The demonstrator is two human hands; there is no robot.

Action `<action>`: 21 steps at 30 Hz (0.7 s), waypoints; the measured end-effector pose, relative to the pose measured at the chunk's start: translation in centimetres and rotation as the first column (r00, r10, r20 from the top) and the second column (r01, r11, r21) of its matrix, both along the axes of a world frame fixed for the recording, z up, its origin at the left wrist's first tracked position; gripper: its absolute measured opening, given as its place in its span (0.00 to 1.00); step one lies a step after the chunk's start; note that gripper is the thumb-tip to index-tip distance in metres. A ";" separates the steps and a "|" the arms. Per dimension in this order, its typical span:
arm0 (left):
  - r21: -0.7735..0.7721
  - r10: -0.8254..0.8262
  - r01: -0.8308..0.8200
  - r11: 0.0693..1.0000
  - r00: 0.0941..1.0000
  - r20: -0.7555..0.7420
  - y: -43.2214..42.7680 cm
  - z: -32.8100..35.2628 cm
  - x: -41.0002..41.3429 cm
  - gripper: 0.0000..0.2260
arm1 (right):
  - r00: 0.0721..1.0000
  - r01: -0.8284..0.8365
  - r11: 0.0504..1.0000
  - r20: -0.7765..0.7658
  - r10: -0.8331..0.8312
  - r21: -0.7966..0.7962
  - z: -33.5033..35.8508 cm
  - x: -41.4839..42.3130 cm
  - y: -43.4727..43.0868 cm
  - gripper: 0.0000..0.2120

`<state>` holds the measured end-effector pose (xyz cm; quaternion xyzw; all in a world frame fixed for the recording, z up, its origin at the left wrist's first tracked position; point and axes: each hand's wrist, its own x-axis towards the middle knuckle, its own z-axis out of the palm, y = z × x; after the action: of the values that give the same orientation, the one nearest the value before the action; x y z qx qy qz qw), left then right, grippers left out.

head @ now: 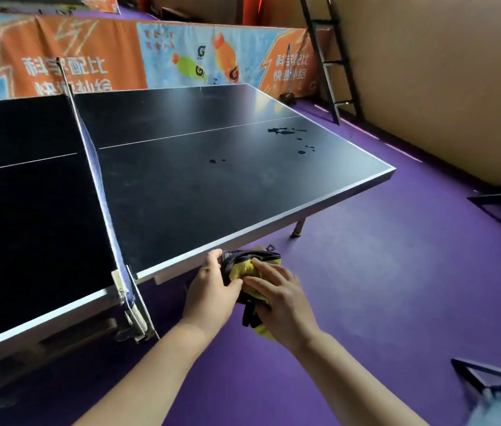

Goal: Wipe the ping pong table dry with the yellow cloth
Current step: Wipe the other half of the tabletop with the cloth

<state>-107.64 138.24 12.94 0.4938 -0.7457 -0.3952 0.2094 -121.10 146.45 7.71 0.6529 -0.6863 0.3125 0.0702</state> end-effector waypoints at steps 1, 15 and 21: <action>0.002 0.008 -0.008 1.000 1.000 0.003 -0.8 -0.3 -0.7 0.27 | 1.000 -0.014 1.000 0.001 0.014 0.005 -0.3 -0.9 -1.0 0.27; -0.024 0.166 -0.166 0.986 0.986 -0.016 -19.7 -2.6 -11.1 0.11 | 0.993 -0.114 0.991 -0.022 0.116 0.077 0.2 -13.6 -18.8 0.26; -0.033 0.247 -0.246 0.969 0.967 0.056 -24.8 -3.4 -12.0 0.10 | 0.976 -0.215 0.963 0.000 0.217 0.161 -0.1 -16.2 -25.3 0.26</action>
<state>-119.64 113.44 9.51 0.5915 -0.6894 -0.3416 0.2409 -137.31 121.12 7.56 0.7301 -0.6333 0.2565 -0.0109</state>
